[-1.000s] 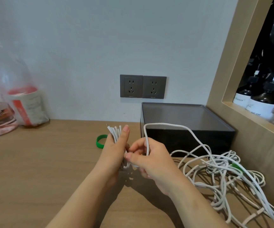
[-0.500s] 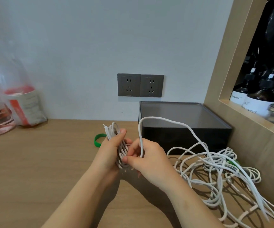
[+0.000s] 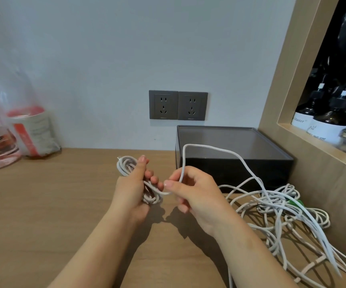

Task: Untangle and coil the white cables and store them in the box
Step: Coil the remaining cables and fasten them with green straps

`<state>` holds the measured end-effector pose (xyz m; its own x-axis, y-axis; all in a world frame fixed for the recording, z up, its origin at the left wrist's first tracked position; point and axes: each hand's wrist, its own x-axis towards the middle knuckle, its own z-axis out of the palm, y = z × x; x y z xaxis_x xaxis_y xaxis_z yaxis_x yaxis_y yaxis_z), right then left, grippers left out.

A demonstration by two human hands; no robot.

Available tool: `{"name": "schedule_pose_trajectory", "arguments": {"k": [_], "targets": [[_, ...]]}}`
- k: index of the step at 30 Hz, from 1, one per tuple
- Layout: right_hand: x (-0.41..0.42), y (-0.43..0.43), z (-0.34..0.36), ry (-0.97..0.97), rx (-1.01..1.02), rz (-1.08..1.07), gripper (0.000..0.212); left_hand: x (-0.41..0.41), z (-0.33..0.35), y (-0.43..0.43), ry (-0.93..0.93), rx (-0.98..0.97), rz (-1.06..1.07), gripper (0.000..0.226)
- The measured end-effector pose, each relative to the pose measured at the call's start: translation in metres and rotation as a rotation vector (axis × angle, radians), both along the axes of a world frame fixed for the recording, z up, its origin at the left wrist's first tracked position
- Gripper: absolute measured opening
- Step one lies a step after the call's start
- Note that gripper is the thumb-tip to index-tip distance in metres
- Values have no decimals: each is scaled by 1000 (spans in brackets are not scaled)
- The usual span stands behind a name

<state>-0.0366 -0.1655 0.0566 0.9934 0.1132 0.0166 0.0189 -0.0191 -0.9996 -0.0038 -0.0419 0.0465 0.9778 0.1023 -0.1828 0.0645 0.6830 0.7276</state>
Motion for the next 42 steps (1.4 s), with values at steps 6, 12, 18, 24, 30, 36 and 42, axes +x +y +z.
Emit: {"name": "schedule_pose_trajectory", "arguments": {"k": [6, 12, 18, 24, 30, 36, 42], "targets": [[4, -6, 4, 246, 485, 48, 11, -1, 3, 3, 42, -377, -208, 27], [10, -34, 6, 346, 871, -152, 12, -2, 3, 8, 4, -113, -218, 25], [9, -55, 12, 193, 923, -486, 15, -4, 4, 11, 58, 75, -238, 41], [8, -31, 9, 124, 861, -335, 27, -14, -1, -3, -138, 628, -280, 53], [6, -29, 10, 130, 981, -216, 25, -11, -10, -6, -222, 1077, -229, 38], [3, -26, 12, 148, 1024, -176, 25, -9, -14, -11, -164, 923, -202, 15], [4, -24, 10, 163, 1036, -150, 23, -6, -13, -7, -125, 865, -210, 28]]}}
